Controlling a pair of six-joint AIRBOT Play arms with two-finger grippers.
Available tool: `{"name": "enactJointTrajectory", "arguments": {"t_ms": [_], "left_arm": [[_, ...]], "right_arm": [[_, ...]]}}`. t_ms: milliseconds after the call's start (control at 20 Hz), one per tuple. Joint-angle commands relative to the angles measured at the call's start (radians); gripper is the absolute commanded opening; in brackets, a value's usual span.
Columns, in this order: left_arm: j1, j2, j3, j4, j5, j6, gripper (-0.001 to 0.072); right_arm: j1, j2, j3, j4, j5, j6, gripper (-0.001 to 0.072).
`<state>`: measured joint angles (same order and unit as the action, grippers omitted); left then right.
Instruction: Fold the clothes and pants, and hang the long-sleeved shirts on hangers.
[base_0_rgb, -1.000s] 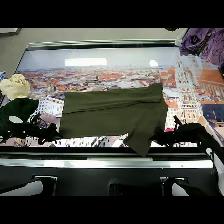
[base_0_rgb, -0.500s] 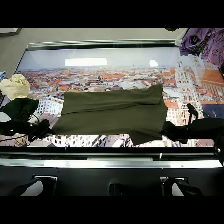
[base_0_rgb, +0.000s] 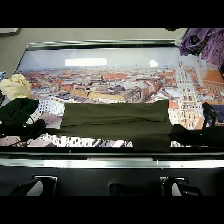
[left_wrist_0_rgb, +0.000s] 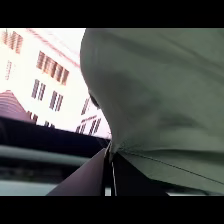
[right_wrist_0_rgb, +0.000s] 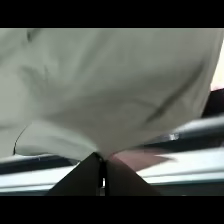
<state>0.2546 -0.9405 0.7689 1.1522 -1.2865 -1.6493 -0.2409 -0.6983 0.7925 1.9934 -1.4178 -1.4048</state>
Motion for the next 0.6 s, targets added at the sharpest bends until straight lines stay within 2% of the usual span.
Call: {"name": "enactJointTrajectory", "arguments": {"t_ms": [0,200,550], "left_arm": [[-0.054,-0.073,0.021,0.003,0.142,0.000,0.0013],[-0.112,-0.256,0.124,0.005,0.258,0.011,0.0013],[-0.158,-0.600,0.412,0.005,0.267,0.030,0.0013]], "right_arm": [[0.002,-0.165,0.070,0.051,0.125,-0.079,0.0025],[0.002,-0.427,0.204,0.070,0.242,-0.171,0.0025],[0.002,-0.763,0.442,0.071,0.352,-0.222,0.0025]]}}
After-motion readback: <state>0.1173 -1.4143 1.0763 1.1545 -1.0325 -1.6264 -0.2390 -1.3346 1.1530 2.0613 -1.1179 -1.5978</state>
